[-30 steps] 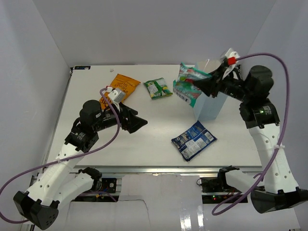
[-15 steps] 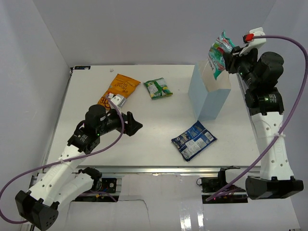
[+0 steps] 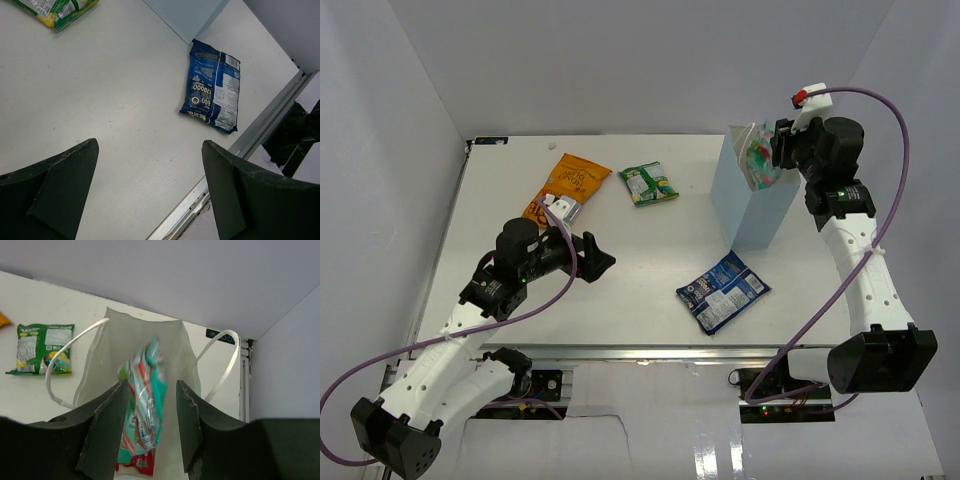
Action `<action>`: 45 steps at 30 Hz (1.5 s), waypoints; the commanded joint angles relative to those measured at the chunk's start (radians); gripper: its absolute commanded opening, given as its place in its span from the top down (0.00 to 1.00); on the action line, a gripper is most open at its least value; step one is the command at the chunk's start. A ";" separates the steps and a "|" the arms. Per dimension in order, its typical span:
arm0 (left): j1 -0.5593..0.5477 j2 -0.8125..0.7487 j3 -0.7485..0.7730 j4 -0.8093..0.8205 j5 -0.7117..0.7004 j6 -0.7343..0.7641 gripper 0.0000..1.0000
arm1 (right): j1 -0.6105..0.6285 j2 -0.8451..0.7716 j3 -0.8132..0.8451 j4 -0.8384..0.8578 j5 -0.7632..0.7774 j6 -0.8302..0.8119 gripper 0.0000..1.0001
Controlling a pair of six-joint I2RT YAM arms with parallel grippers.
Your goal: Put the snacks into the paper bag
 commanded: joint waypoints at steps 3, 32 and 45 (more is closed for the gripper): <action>-0.003 -0.015 0.003 0.000 -0.001 0.013 0.05 | -0.004 -0.061 0.022 0.038 -0.020 -0.064 0.43; -0.003 -0.015 -0.017 -0.005 -0.041 0.001 0.03 | 0.186 -0.529 -0.726 -0.742 -0.460 -1.550 0.02; -0.003 0.002 -0.017 -0.009 -0.047 -0.001 0.03 | 0.395 -0.273 -0.877 -0.364 -0.370 -1.327 0.10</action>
